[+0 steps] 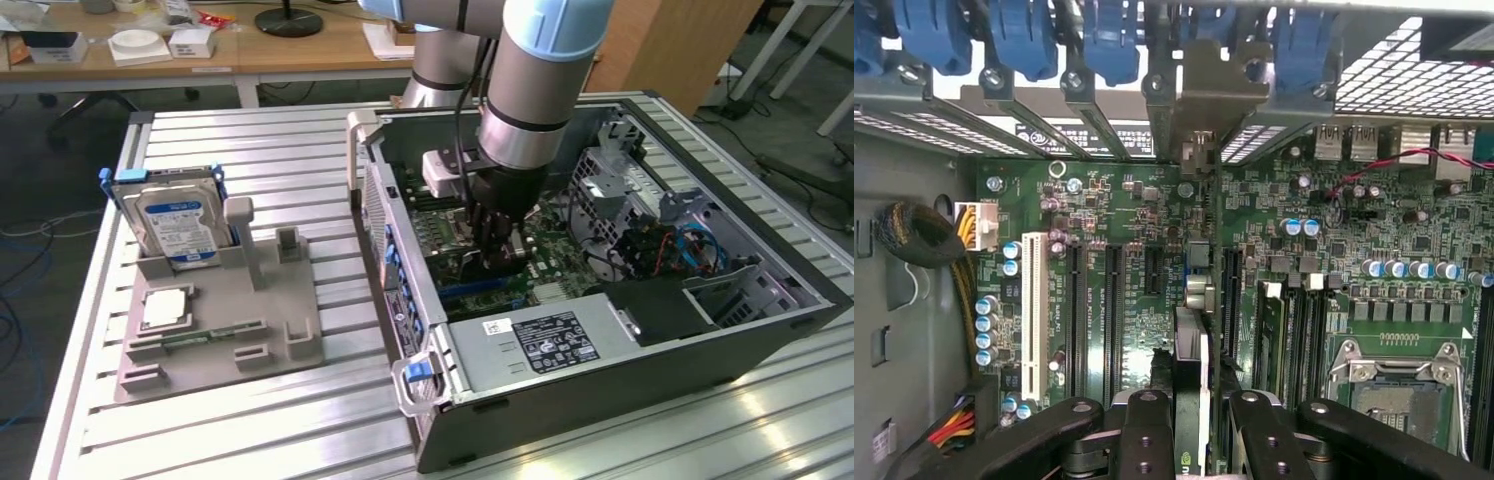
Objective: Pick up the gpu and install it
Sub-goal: 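Insert the gpu into the slot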
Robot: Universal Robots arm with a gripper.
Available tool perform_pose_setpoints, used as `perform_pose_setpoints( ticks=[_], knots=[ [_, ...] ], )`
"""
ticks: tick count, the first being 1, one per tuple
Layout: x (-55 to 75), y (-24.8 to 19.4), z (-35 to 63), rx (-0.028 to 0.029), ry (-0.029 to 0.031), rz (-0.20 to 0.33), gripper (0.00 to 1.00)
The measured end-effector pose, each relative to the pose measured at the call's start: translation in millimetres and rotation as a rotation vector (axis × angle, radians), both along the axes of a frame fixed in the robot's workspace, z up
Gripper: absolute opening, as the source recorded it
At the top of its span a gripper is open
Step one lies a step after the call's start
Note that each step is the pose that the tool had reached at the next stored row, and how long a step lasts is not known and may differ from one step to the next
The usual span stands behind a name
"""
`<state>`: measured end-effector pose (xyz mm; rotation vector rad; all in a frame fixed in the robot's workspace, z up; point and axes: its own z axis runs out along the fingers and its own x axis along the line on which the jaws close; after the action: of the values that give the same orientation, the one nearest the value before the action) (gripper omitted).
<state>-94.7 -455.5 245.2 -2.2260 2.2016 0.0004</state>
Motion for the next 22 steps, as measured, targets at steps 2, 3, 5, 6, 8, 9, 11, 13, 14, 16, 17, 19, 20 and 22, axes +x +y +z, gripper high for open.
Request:
perform_pose_setpoints(
  ticks=[2, 3, 5, 6, 8, 9, 11, 13, 14, 16, 17, 19, 20, 22],
  knots=[
    [0.0, 0.0, 0.0, 0.0, 0.0, -0.002, 0.27],
    [0.0, 0.0, 0.0, 0.0, 0.0, -0.003, 0.27],
    [0.0, 0.0, -0.1, 0.0001, -0.0001, -0.003, 0.27],
    [0.0, 0.0, -0.1, 0.0, 0.0, -0.003, 0.27],
    [0.2, 0.0, -0.1, 0.0002, -0.0001, -0.003, 0.27],
    [0.3, 0.0, -0.1, 0.0001, 0.0, -0.003, 0.27],
    [0.6, 0.0, -0.1, 0.0, -0.0001, -0.003, 0.27],
    [0.7, 0.0, 0.0, 0.0, 0.0001, -0.003, 0.27],
    [0.8, 0.0, -0.1, 0.0001, 0.0, -0.003, 0.27],
    [1.1, 0.0, -0.1, 0.0, 0.0, -0.003, 0.27],
    [1.1, 0.0, -0.1, 0.0, 0.0, -0.003, 0.27],
    [1.2, -0.3, -0.1, 0.0001, 0.0, -0.003, 0.27],
    [1.2, -0.5, -0.1, 0.0001, 0.0, -0.003, 0.27],
    [1.2, -1.0, -0.2, 0.0001, -0.0001, -0.003, 0.27]
  ],
)
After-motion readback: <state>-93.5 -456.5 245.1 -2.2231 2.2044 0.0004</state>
